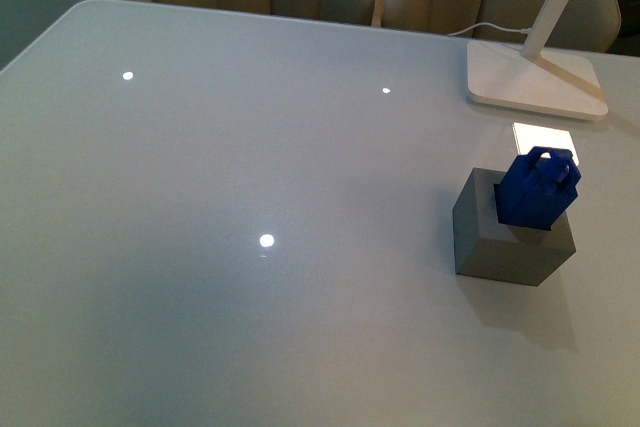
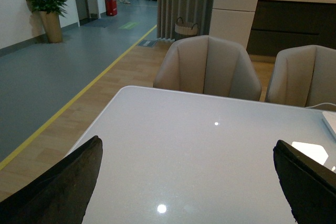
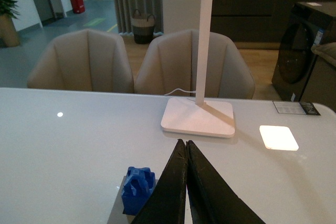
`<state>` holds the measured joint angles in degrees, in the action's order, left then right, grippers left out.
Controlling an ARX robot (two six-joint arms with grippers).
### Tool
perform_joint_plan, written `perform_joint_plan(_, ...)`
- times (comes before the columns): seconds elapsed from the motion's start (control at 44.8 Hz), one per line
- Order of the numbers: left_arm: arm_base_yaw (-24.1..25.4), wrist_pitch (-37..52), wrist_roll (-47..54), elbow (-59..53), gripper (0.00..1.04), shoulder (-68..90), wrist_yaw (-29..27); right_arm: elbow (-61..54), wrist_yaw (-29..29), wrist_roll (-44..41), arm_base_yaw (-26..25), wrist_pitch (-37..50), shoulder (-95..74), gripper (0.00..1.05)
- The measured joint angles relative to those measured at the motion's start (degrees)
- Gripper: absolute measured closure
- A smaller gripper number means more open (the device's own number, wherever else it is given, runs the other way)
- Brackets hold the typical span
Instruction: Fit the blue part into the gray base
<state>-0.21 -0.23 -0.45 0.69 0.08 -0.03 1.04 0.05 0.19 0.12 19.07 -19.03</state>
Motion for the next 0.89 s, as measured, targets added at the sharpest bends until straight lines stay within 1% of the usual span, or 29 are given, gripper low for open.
perform_joint_plan(0.513, 0.0, 0.0, 0.0, 0.0, 0.07, 0.0, 0.0, 0.0, 0.0, 0.0, 0.0, -8.5, 8.46, 1.03)
perform_joint_plan(0.536, 0.0, 0.0, 0.0, 0.0, 0.07, 0.0, 0.0, 0.0, 0.02, 0.0, 0.0, -9.18, 9.18, 1.03)
perform_joint_plan(0.603, 0.0, 0.0, 0.0, 0.0, 0.07, 0.0, -0.02, 0.02, 0.02, -0.04, -0.02, -17.77, 16.0, 1.03)
perform_joint_plan(0.625, 0.0, 0.0, 0.0, 0.0, 0.07, 0.0, -0.02, 0.02, -0.04, -0.02, -0.02, -18.43, 17.46, 1.03)
perform_joint_plan(0.893, 0.0, 0.0, 0.0, 0.0, 0.07, 0.0, 0.0, 0.02, -0.02, -0.02, -0.02, -18.95, 18.64, 1.03)
